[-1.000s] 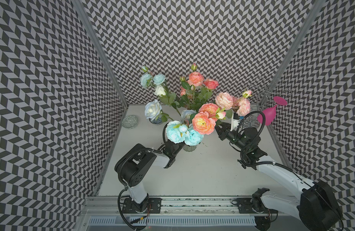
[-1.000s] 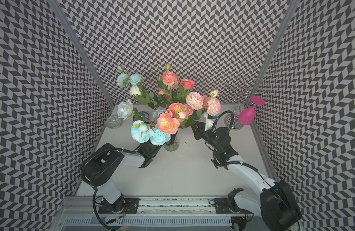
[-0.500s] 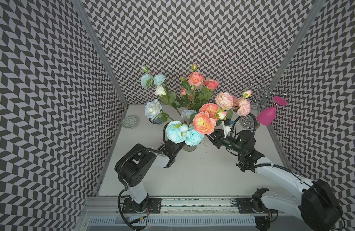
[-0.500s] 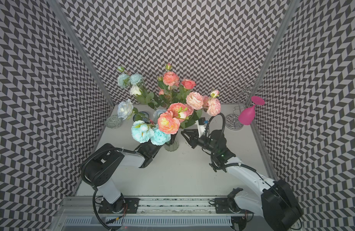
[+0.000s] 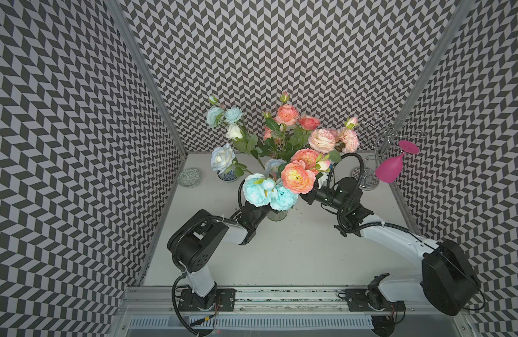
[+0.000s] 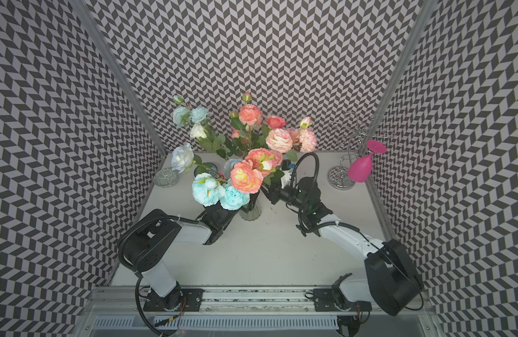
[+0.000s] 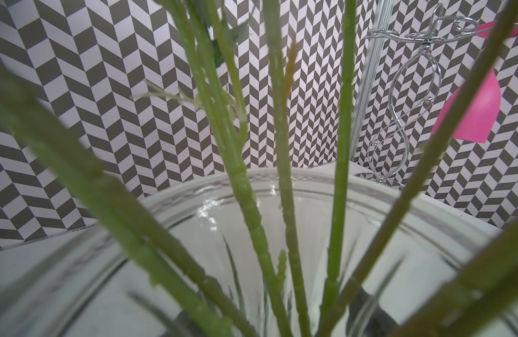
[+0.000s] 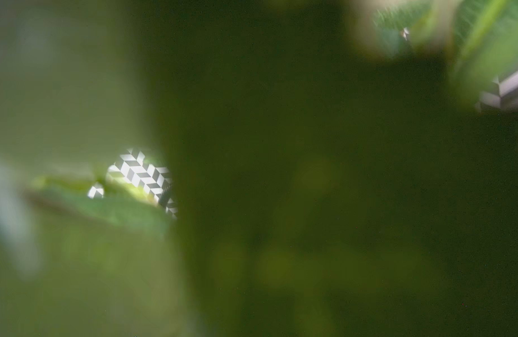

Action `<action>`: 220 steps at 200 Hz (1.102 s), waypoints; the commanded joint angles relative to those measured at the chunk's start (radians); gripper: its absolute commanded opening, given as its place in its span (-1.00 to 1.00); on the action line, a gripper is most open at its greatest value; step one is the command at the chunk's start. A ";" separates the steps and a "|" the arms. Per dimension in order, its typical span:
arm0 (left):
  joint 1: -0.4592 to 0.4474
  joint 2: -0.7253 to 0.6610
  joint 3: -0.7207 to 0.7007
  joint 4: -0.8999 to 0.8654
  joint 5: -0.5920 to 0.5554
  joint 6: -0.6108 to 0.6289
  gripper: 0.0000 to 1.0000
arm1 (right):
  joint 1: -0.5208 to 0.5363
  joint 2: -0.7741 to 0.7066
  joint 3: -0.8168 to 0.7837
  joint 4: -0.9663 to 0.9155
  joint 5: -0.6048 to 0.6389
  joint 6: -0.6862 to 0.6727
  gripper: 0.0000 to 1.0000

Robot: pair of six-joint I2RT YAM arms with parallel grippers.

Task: Pick out pink flowers from the vase
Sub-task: Pick up the flower from the vase.

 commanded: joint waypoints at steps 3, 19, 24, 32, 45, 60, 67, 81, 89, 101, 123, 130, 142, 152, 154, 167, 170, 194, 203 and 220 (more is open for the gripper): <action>-0.016 0.038 -0.007 -0.142 0.030 -0.057 -1.00 | 0.017 0.056 0.083 0.069 -0.011 0.013 -0.56; -0.018 0.038 -0.007 -0.143 0.031 -0.057 -1.00 | 0.030 0.087 0.115 0.050 -0.004 0.006 -0.66; -0.018 0.039 -0.007 -0.144 0.030 -0.056 -1.00 | 0.031 0.089 0.122 0.041 0.007 0.004 -0.71; -0.019 0.037 -0.007 -0.145 0.030 -0.057 -1.00 | 0.032 0.090 0.124 0.030 0.018 0.000 -0.78; -0.018 0.034 -0.007 -0.145 0.030 -0.057 -1.00 | 0.032 0.076 0.110 0.022 0.051 -0.008 -0.85; -0.019 0.035 -0.007 -0.145 0.029 -0.059 -1.00 | 0.030 0.044 0.088 0.006 0.101 -0.017 -0.90; -0.018 0.034 -0.007 -0.146 0.029 -0.060 -1.00 | 0.029 0.029 0.073 0.007 0.132 -0.020 -0.91; -0.016 0.037 -0.007 -0.141 0.029 -0.066 -1.00 | 0.026 -0.014 0.038 0.002 0.176 -0.026 -0.94; -0.015 0.038 -0.007 -0.139 0.032 -0.072 -1.00 | 0.023 -0.038 0.022 -0.008 0.195 -0.030 -0.96; -0.015 0.038 -0.006 -0.139 0.037 -0.071 -1.00 | 0.017 -0.073 0.008 -0.043 0.212 -0.038 -0.98; -0.014 0.035 -0.006 -0.143 0.036 -0.068 -1.00 | 0.007 -0.133 -0.024 -0.088 0.216 -0.049 -0.99; -0.014 0.033 -0.007 -0.143 0.038 -0.067 -1.00 | 0.000 -0.150 -0.035 -0.095 0.212 -0.049 -0.99; -0.013 0.033 -0.007 -0.143 0.035 -0.064 -1.00 | -0.009 -0.172 -0.048 -0.110 0.203 -0.050 -1.00; -0.013 0.035 -0.007 -0.145 0.035 -0.063 -1.00 | -0.018 -0.187 -0.055 -0.120 0.192 -0.053 -1.00; -0.013 0.035 -0.007 -0.145 0.035 -0.064 -1.00 | -0.018 -0.188 -0.057 -0.121 0.190 -0.052 -1.00; -0.013 0.035 -0.007 -0.145 0.036 -0.065 -1.00 | -0.025 -0.209 -0.066 -0.130 0.181 -0.060 -1.00; -0.014 0.034 -0.007 -0.145 0.036 -0.066 -1.00 | -0.025 -0.212 -0.067 -0.134 0.181 -0.065 -1.00; -0.014 0.035 -0.006 -0.145 0.036 -0.065 -1.00 | -0.028 -0.250 -0.063 -0.174 0.184 -0.109 -1.00; -0.014 0.034 -0.007 -0.146 0.035 -0.065 -1.00 | -0.029 -0.264 -0.065 -0.186 0.192 -0.121 -1.00; -0.014 0.037 -0.005 -0.146 0.036 -0.065 -1.00 | -0.031 -0.298 -0.066 -0.213 0.212 -0.138 -1.00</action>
